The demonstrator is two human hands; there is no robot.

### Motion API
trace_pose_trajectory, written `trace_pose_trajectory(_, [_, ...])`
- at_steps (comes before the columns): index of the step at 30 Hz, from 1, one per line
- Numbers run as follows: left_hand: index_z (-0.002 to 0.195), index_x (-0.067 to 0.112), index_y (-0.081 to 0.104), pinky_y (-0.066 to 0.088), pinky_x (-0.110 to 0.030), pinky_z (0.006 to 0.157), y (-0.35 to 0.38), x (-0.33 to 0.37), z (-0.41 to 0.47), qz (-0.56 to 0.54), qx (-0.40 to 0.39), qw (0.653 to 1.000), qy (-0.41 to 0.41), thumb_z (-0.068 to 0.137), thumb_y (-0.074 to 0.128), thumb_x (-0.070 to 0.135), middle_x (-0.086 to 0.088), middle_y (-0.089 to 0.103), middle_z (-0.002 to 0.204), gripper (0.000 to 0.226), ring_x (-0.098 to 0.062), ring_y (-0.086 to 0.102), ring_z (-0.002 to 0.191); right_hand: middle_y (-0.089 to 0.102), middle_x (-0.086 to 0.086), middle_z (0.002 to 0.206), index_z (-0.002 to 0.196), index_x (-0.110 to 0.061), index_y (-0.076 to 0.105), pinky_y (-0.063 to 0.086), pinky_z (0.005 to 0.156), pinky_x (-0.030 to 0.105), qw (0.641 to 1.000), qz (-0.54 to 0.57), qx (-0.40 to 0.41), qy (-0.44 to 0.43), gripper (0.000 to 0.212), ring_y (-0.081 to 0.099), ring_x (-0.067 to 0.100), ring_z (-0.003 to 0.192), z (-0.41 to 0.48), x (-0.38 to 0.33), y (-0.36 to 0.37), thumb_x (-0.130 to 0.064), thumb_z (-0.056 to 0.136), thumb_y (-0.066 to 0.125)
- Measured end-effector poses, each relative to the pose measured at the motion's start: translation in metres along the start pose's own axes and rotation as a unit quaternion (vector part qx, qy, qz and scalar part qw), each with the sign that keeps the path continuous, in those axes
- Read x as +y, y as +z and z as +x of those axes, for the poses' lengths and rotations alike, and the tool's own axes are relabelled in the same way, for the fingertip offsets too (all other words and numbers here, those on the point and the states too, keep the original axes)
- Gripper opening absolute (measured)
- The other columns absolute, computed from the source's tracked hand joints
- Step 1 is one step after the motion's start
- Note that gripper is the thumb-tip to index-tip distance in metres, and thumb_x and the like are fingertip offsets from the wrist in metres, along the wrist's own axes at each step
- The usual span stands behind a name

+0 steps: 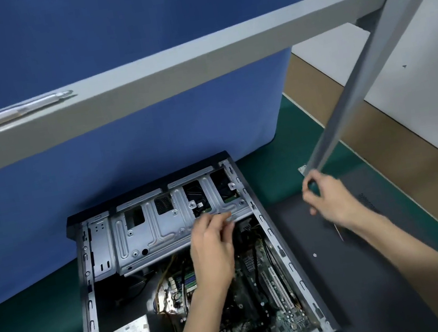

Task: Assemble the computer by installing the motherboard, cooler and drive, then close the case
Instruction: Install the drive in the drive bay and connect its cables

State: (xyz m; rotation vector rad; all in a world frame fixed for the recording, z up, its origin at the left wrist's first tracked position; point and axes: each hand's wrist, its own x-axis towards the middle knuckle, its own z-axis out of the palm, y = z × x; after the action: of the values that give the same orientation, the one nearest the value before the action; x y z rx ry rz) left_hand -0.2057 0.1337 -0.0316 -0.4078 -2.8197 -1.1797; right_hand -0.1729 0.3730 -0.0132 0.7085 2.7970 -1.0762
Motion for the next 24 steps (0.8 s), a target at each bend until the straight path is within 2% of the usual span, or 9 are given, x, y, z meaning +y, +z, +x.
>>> trace_pose_trajectory(2, [0.109, 0.017, 0.071, 0.033, -0.025, 0.081, 0.012, 0.008, -0.003, 0.019, -0.007, 1.0, 0.002, 0.088, 0.065, 0.022, 0.001, 0.057, 0.094, 0.022, -0.019, 0.05, 0.093, 0.068, 0.016, 0.082, 0.085, -0.008, 0.057, 0.048, 0.067, 0.031, 0.995, -0.055, -0.069, 0.041, 0.005, 0.068, 0.03, 0.078, -0.004, 0.03, 0.02, -0.005, 0.089, 0.059])
trace_pose_trajectory(6, [0.105, 0.019, 0.072, 0.022, -0.025, 0.081, 0.024, 0.01, -0.004, 0.048, 0.001, 0.999, -0.001, 0.086, 0.068, 0.022, 0.0, 0.055, 0.094, 0.02, -0.019, 0.047, 0.094, 0.07, 0.015, 0.094, 0.086, -0.005, 0.065, 0.049, 0.078, 0.03, 0.976, -0.13, -0.143, 0.102, 0.014, 0.065, 0.028, 0.09, -0.013, 0.073, 0.047, -0.012, 0.081, 0.075])
trace_pose_trajectory(10, [0.101, 0.019, 0.073, 0.018, -0.022, 0.079, 0.028, 0.007, -0.003, 0.046, 0.014, 0.999, -0.007, 0.084, 0.07, 0.018, 0.003, 0.053, 0.091, 0.017, -0.018, 0.048, 0.092, 0.065, 0.014, 0.106, 0.1, -0.007, 0.061, 0.049, 0.079, 0.032, 0.963, -0.2, -0.152, 0.101, 0.023, 0.062, 0.033, 0.099, -0.017, 0.09, 0.066, -0.017, 0.083, 0.073])
trace_pose_trajectory(16, [0.097, 0.021, 0.072, 0.018, -0.023, 0.079, 0.031, 0.006, -0.003, 0.043, 0.018, 0.999, -0.017, 0.085, 0.069, 0.018, 0.007, 0.048, 0.088, 0.013, -0.015, 0.045, 0.089, 0.064, 0.015, 0.11, 0.104, -0.006, 0.057, 0.047, 0.077, 0.034, 0.953, -0.253, -0.149, 0.078, 0.018, 0.062, 0.036, 0.101, -0.018, 0.092, 0.079, -0.017, 0.091, 0.062])
trace_pose_trajectory(18, [0.097, 0.022, 0.073, 0.019, -0.023, 0.079, 0.03, 0.007, -0.002, 0.038, 0.019, 0.999, -0.02, 0.085, 0.069, 0.019, 0.008, 0.048, 0.088, 0.013, -0.014, 0.046, 0.089, 0.067, 0.015, 0.1, 0.095, -0.005, 0.062, 0.051, 0.077, 0.035, 0.971, -0.194, -0.107, 0.085, 0.011, 0.064, 0.034, 0.094, -0.016, 0.083, 0.069, -0.013, 0.088, 0.063])
trace_pose_trajectory(19, [0.097, 0.022, 0.073, 0.02, -0.023, 0.08, 0.028, 0.009, -0.001, 0.025, 0.018, 0.999, -0.023, 0.085, 0.068, 0.02, 0.009, 0.049, 0.087, 0.013, -0.014, 0.047, 0.089, 0.069, 0.015, 0.091, 0.086, -0.005, 0.064, 0.052, 0.074, 0.035, 0.985, -0.123, -0.069, 0.1, 0.004, 0.065, 0.031, 0.086, -0.013, 0.074, 0.061, -0.009, 0.086, 0.065])
trace_pose_trajectory(20, [0.098, 0.021, 0.073, 0.024, -0.025, 0.081, 0.027, 0.012, 0.0, 0.001, 0.014, 1.0, -0.026, 0.085, 0.068, 0.02, 0.01, 0.05, 0.085, 0.013, -0.013, 0.049, 0.087, 0.069, 0.015, 0.081, 0.076, -0.005, 0.064, 0.053, 0.067, 0.032, 0.992, -0.028, -0.028, 0.119, 0.008, 0.066, 0.026, 0.074, -0.009, 0.061, 0.051, -0.002, 0.083, 0.065])
trace_pose_trajectory(22, [0.097, 0.02, 0.074, 0.039, -0.029, 0.082, 0.023, 0.023, 0.003, -0.083, -0.005, 0.996, -0.044, 0.083, 0.07, 0.023, 0.012, 0.055, 0.08, 0.015, -0.013, 0.055, 0.082, 0.064, 0.012, 0.064, 0.065, -0.004, 0.061, 0.043, 0.045, 0.023, 0.974, 0.181, -0.001, 0.138, 0.02, 0.055, 0.015, 0.046, -0.001, 0.026, 0.028, 0.01, 0.079, 0.061])
trace_pose_trajectory(24, [0.095, 0.02, 0.075, 0.048, -0.025, 0.078, 0.018, 0.038, 0.008, -0.196, -0.014, 0.977, -0.076, 0.08, 0.073, 0.023, 0.009, 0.064, 0.081, 0.016, -0.01, 0.06, 0.079, 0.06, 0.013, 0.057, 0.066, -0.001, 0.061, 0.029, 0.039, 0.02, 0.934, 0.33, -0.062, 0.122, 0.017, 0.045, 0.015, 0.038, 0.002, -0.016, 0.008, 0.01, 0.078, 0.065])
